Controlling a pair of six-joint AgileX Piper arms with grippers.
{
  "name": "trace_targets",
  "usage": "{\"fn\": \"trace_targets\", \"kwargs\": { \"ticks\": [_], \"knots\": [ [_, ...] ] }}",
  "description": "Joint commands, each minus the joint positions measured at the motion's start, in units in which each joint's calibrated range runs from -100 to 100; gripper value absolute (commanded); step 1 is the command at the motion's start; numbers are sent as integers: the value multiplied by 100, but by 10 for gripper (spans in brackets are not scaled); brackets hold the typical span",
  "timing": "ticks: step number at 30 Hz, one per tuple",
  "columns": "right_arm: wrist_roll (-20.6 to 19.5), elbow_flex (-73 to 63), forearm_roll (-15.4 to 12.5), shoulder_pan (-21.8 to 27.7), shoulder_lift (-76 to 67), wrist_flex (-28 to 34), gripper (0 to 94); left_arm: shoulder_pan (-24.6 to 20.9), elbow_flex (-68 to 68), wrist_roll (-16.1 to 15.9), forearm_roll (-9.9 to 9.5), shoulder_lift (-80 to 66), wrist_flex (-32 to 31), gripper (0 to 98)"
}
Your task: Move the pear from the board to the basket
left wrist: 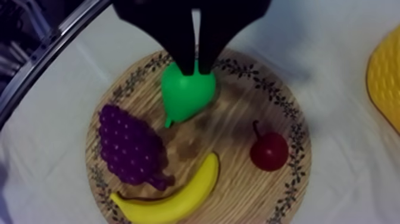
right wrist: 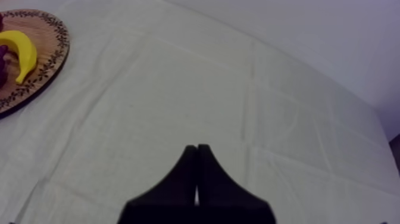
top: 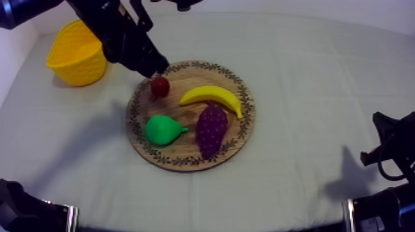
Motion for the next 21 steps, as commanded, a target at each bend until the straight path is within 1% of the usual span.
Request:
{"fn": "trace_targets", "kwargs": {
  "ticks": [1,5,10,15,18,21],
  "knots": [
    [-3,-2,3,-3,-3,2,4,-5,-20,-971,-24,4,62,0],
    [-3,-2,3,-3,-3,2,4,-19,-42,-1400,-47,9,179,0],
    [-3,-2,3,-3,-3,2,4,-30,-73,-1712,10,20,219,0],
    [-3,-2,3,-6,-3,2,4,-27,-112,-1811,37,44,228,6],
    [-3,-2,3,-9,-3,2,4,-28,-94,-1815,6,46,230,48],
    [-3,-2,3,-10,-3,2,4,-39,-82,-1793,-26,45,230,112]
  ]
}}
